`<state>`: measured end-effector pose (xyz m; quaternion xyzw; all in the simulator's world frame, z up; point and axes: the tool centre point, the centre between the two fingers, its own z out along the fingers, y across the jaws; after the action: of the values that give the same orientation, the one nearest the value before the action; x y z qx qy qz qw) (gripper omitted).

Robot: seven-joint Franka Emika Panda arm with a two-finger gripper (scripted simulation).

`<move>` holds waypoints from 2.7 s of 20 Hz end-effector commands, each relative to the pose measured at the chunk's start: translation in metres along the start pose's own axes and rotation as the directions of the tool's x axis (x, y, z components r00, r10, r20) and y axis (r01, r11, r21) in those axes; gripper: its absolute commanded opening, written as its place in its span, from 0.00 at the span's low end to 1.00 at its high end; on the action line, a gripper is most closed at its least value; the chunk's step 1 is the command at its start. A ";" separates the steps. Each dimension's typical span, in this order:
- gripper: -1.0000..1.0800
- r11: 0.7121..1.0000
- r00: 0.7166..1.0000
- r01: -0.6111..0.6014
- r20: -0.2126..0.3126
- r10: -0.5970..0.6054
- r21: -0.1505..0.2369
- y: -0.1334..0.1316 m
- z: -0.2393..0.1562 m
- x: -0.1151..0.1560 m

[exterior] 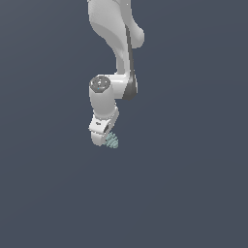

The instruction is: Pick up the object and move it to a goal position.

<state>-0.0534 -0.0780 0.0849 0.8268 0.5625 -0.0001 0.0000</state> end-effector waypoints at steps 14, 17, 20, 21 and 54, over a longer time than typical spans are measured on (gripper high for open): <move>0.96 1.000 1.000 0.004 0.000 -0.004 0.000 -0.001 0.048 0.000; 0.96 1.000 1.000 0.004 0.000 -0.004 0.000 0.000 0.050 0.000; 0.00 1.000 1.000 0.004 0.000 -0.004 0.000 0.000 0.050 0.000; 0.00 1.000 1.000 0.004 0.000 -0.004 0.000 0.000 0.050 0.000; 0.00 1.000 1.000 0.007 -0.003 -0.007 -0.005 0.023 -0.130 -0.059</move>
<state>-0.0528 -0.1363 0.1986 0.8251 0.5650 0.0026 0.0016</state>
